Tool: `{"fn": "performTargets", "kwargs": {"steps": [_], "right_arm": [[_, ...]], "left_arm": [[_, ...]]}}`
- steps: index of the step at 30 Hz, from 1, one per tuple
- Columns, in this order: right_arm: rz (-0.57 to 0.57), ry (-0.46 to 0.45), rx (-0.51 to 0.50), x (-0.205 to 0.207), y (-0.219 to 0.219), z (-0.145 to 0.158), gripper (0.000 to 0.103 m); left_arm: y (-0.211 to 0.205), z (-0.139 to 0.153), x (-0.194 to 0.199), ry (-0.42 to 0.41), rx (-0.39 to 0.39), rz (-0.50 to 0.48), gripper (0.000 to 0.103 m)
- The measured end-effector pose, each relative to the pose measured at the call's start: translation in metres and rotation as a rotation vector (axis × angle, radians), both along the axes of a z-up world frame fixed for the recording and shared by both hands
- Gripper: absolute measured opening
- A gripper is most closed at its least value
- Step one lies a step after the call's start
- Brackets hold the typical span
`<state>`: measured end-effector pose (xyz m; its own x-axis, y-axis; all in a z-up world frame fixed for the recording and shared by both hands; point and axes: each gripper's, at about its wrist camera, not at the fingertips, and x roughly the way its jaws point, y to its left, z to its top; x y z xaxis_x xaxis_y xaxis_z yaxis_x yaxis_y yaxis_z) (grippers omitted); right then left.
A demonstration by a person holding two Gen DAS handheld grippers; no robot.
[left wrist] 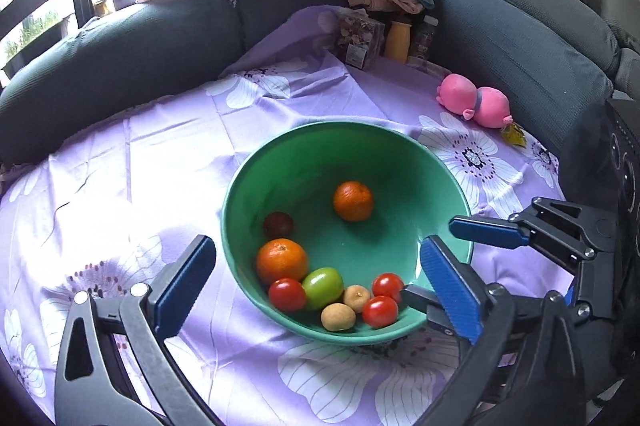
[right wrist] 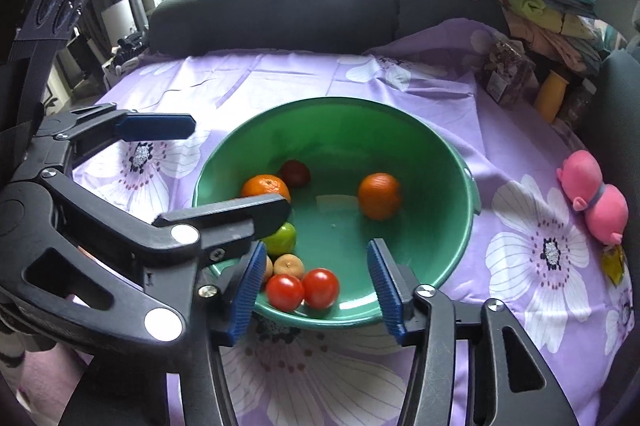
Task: Organize fruits
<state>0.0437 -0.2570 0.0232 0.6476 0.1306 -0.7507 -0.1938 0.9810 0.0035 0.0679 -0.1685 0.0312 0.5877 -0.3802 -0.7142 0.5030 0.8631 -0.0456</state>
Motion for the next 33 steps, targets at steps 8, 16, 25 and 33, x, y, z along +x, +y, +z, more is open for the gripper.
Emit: {"fn": "performTargets", "kwargs": {"steps": [8, 16, 25, 33], "right_arm": [[-0.054, -0.042, -0.017, -0.015, -0.013, 0.016, 0.065], [-0.059, -0.065, -0.015, -0.024, -0.018, 0.027, 0.065], [-0.061, -0.068, -0.012, -0.026, -0.021, 0.030, 0.065], [-0.060, -0.071, -0.010, -0.023, -0.023, 0.032, 0.065]], "left_arm": [[0.008, 0.020, -0.013, -0.046, 0.003, 0.073, 0.102], [0.002, 0.029, -0.021, -0.059, 0.074, 0.123, 0.102], [-0.001, 0.031, -0.018, -0.056, 0.108, 0.144, 0.102], [-0.004, 0.027, -0.014, -0.057, 0.142, 0.158, 0.102]]}}
